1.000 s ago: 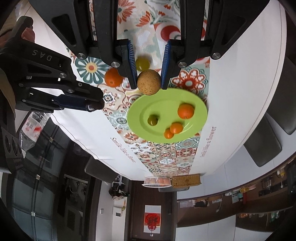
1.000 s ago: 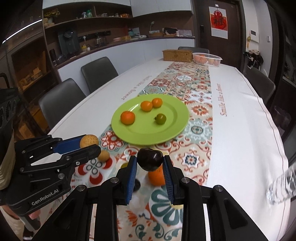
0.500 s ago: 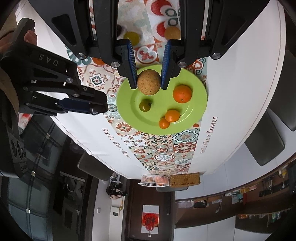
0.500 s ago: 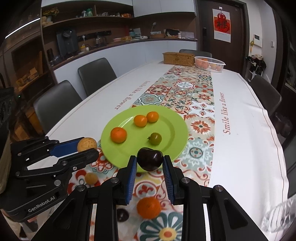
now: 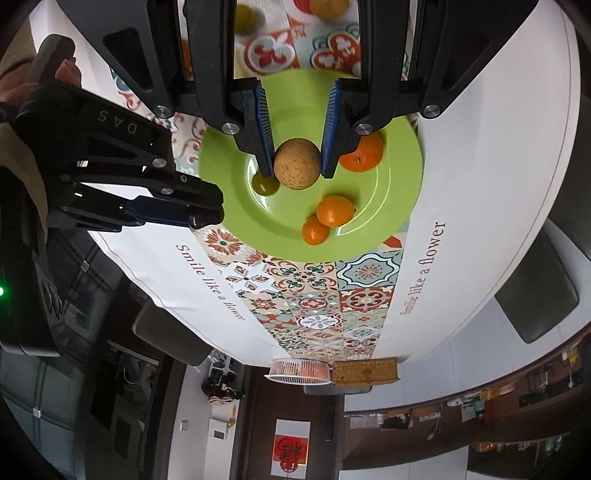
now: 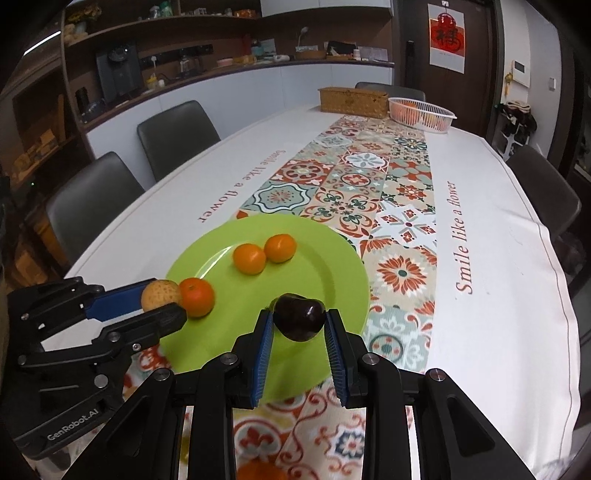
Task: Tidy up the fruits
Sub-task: 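Carry the tan fruit with the left tool onto the plate while the right carries the plum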
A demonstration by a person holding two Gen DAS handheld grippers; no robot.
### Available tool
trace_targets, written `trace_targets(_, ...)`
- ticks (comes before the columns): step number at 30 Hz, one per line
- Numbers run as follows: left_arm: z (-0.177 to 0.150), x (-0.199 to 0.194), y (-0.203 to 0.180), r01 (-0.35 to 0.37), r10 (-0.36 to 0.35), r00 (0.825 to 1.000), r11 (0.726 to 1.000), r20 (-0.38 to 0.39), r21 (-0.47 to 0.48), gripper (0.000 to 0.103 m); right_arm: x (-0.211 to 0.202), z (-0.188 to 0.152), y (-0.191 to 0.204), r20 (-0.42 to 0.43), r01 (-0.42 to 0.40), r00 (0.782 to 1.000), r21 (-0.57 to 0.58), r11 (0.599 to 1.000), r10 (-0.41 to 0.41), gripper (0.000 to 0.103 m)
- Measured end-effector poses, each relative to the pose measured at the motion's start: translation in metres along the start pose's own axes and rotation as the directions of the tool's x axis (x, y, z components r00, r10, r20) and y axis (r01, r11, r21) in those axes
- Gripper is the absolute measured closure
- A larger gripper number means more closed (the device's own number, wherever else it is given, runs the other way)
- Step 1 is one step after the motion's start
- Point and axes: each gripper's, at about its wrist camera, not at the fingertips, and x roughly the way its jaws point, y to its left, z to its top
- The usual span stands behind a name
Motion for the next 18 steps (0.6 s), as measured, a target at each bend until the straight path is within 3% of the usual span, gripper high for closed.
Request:
trace_targets(11, 0.008, 0.036, 0.012, -0.022, 0.022, 0.998, 1.0, -0.064, 0.007, 0.078, 0.044, 0.016, -0.003, -0.051, -0.017, 0.999, 0.008, 1.0, 0.018, 0.073)
trace_targets(18, 0.008, 0.037, 0.015, -0.052, 0.053, 0.997, 0.998, -0.056, 0.028, 0.076, 0.056, 0.019, -0.005, -0.064, -0.025, 0.998, 0.026, 0.999, 0.027, 0.073)
